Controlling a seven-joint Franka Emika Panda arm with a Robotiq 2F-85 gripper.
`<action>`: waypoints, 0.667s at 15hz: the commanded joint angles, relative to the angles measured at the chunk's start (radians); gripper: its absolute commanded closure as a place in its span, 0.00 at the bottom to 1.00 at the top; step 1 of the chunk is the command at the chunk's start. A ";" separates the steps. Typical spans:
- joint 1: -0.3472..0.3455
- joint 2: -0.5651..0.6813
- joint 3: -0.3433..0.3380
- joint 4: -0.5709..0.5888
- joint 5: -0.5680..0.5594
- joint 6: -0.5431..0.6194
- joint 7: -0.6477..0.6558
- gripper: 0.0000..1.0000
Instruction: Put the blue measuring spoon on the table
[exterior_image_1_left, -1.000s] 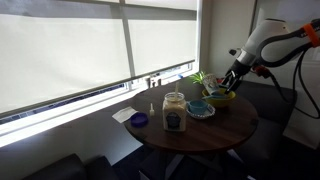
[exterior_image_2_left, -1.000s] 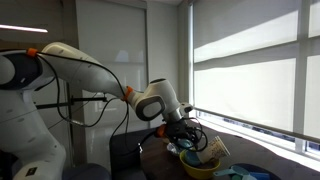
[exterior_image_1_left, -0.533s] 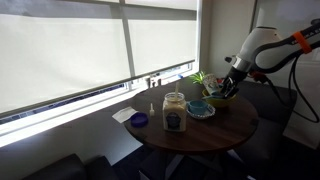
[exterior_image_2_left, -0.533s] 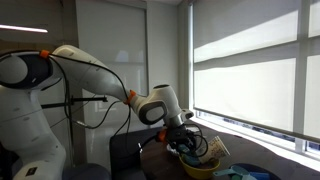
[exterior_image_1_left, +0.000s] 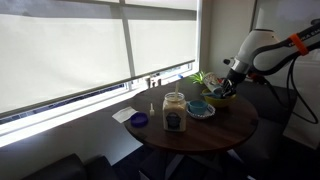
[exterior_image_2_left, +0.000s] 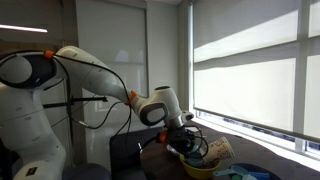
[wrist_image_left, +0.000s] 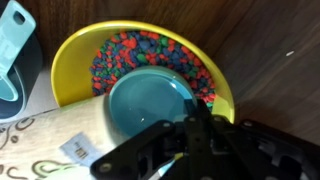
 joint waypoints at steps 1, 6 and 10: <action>0.001 -0.033 0.007 0.008 0.037 -0.025 -0.032 1.00; 0.062 -0.170 -0.035 -0.022 0.212 -0.073 -0.177 0.99; 0.115 -0.312 -0.048 -0.052 0.295 -0.145 -0.297 0.99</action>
